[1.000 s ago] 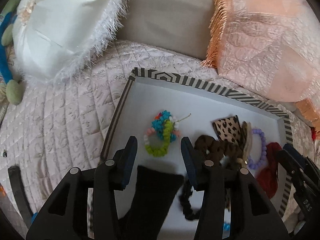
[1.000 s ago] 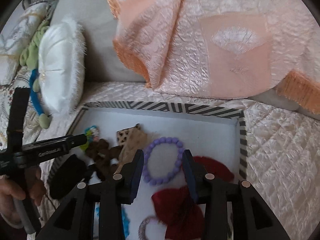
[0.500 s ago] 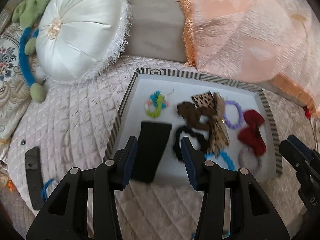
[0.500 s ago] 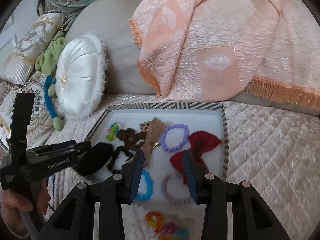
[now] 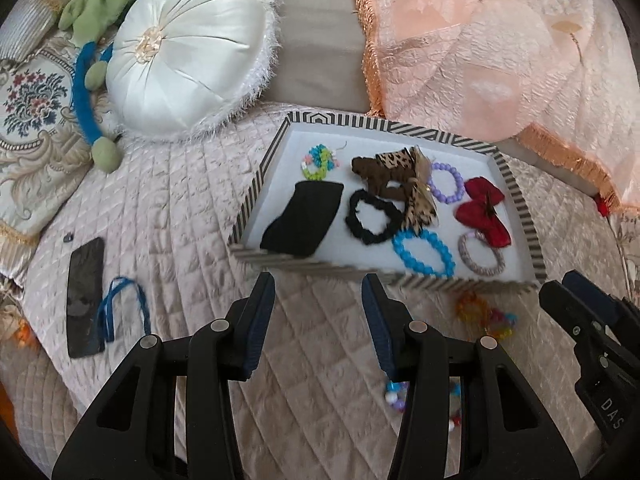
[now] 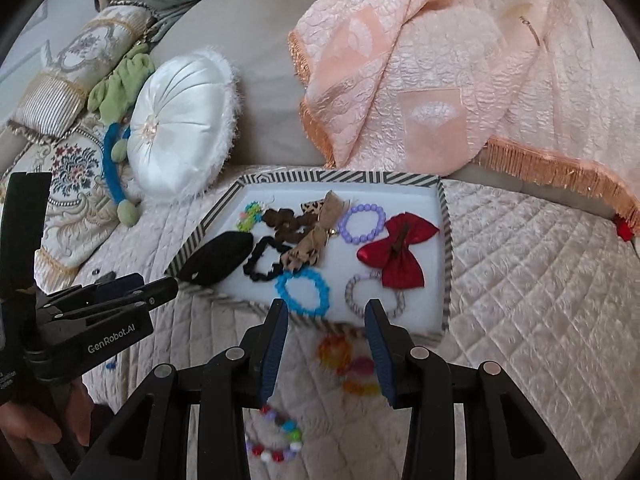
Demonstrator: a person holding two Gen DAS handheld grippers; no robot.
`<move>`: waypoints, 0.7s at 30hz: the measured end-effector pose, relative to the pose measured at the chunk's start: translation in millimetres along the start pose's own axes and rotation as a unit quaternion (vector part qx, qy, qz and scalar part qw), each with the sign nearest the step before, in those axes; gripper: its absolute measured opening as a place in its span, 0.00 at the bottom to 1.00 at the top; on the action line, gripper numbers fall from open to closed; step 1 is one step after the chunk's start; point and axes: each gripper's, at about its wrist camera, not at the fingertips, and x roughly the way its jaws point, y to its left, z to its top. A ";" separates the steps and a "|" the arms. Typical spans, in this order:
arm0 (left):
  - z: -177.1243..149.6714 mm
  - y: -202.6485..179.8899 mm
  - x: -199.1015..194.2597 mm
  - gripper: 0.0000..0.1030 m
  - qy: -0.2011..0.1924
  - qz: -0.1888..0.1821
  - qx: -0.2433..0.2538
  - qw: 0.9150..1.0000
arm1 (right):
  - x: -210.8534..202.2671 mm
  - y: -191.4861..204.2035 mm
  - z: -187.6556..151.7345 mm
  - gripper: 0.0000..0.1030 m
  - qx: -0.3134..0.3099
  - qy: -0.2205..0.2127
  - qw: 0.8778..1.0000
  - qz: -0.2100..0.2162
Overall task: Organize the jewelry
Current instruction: 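Withdraw both tools from the tray toward the last bracelets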
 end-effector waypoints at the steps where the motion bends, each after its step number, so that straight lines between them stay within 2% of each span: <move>1: -3.6 -0.6 -3.1 0.44 -0.001 0.000 0.000 1.000 | -3.6 0.1 -3.5 0.37 0.002 0.000 1.000 0.000; 11: -33.3 -10.5 -24.1 0.44 -0.007 0.001 0.011 1.000 | -27.3 1.4 -27.0 0.37 0.003 0.000 1.000 -0.009; 21: -47.7 -15.4 -36.7 0.44 -0.009 0.002 0.019 1.000 | -42.3 8.9 -36.4 0.38 -0.005 0.000 1.000 -0.007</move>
